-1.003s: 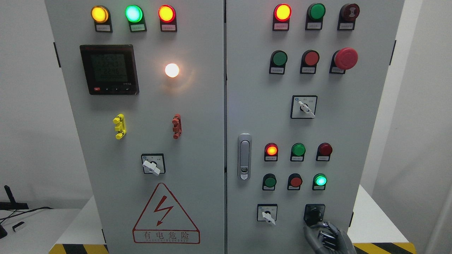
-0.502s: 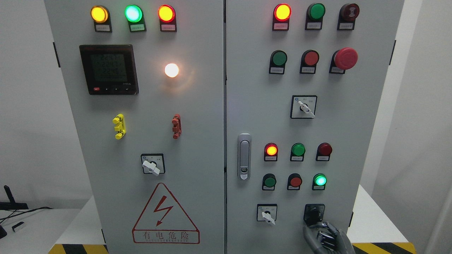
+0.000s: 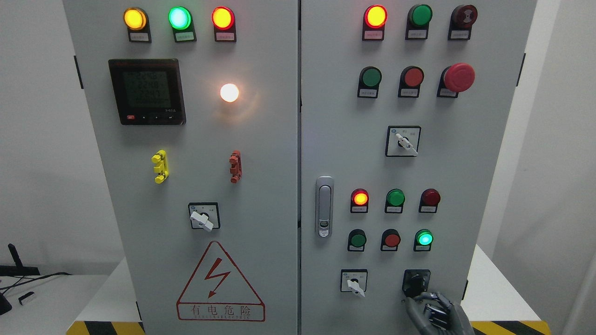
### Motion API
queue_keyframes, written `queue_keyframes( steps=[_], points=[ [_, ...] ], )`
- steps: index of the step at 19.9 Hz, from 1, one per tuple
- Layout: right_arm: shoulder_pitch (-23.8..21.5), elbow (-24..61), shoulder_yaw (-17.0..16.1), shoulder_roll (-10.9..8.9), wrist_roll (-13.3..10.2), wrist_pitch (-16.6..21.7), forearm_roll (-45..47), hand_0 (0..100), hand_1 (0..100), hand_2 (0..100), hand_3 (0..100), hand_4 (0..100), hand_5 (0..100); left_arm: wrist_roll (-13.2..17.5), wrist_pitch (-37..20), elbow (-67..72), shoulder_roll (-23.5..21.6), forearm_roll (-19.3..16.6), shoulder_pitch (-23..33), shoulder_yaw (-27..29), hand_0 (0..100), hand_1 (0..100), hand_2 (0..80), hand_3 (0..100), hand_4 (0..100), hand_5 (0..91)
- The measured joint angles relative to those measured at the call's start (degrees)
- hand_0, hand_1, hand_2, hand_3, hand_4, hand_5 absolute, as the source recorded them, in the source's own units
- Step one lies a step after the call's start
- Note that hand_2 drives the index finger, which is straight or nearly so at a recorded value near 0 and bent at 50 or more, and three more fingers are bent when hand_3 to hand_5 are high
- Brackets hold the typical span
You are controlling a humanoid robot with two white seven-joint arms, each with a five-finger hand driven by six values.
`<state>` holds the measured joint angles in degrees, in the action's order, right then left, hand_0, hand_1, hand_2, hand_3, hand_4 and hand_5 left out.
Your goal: Trip black knob to open circuit
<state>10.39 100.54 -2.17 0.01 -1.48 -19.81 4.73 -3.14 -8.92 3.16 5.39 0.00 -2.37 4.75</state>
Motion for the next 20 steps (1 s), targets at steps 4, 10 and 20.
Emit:
queue_keyframes(
  steps=[4, 10, 20],
  points=[
    [-0.1, 0.0, -0.6, 0.00, -0.1, 0.0, 0.0, 41, 75, 48, 100, 97, 88, 0.0, 0.0, 0.0, 0.0, 0.0, 0.0, 0.0, 12, 39, 0.0, 0, 0, 0.0],
    [-0.5, 0.0, -1.3, 0.00, 0.2, -0.1, -0.1, 41, 75, 47, 100, 97, 88, 0.0, 0.0, 0.0, 0.0, 0.0, 0.0, 0.0, 12, 39, 0.0, 0, 0, 0.0],
    [-0.9, -0.1, -2.8, 0.01, 0.7, -0.2, -0.1, 41, 75, 47, 100, 97, 88, 0.0, 0.0, 0.0, 0.0, 0.0, 0.0, 0.0, 12, 39, 0.0, 0, 0, 0.0]
  ],
)
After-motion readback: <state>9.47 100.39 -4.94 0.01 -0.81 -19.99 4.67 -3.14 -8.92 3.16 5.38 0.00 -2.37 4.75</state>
